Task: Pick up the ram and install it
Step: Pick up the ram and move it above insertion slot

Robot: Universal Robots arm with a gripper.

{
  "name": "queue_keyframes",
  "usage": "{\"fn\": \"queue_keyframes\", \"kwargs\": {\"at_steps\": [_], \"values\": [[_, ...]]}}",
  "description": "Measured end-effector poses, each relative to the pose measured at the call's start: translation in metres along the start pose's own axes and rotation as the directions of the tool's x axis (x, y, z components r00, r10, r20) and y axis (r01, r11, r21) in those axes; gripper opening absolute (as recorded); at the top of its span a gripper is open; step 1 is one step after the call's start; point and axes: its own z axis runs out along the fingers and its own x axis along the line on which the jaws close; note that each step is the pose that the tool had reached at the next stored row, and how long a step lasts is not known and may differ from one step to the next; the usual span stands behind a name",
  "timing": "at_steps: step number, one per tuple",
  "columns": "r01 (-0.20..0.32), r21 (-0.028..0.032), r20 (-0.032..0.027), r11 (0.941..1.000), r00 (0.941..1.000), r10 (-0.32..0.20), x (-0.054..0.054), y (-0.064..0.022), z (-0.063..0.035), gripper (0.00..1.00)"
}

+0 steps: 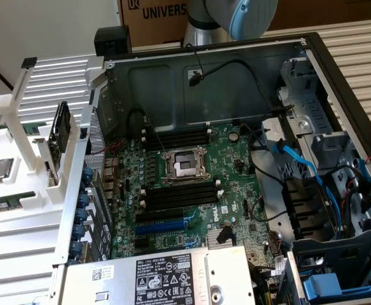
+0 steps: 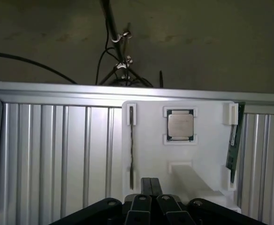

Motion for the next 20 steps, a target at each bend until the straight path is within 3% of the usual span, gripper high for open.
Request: {"fn": "queue_keyframes", "kwargs": {"at_steps": [8, 10, 18, 20], "values": [[0.000, 0.0001, 0.0001, 1.0000, 1.0000, 0.000, 0.003, 0.0007, 0.0218, 0.11], [0.000, 0.0000, 0.0000, 1.0000, 1.0000, 0.000, 0.009, 0.0014, 0.0309, 0.11], [0.000, 0.0000, 0.0000, 1.0000, 1.0000, 0.000, 0.017, 0.0025, 0.0472, 0.11], [0.000, 0.0000, 0.0000, 1.0000, 1.0000, 0.000, 0.021, 0.0028, 0.0561, 0.11]]}}
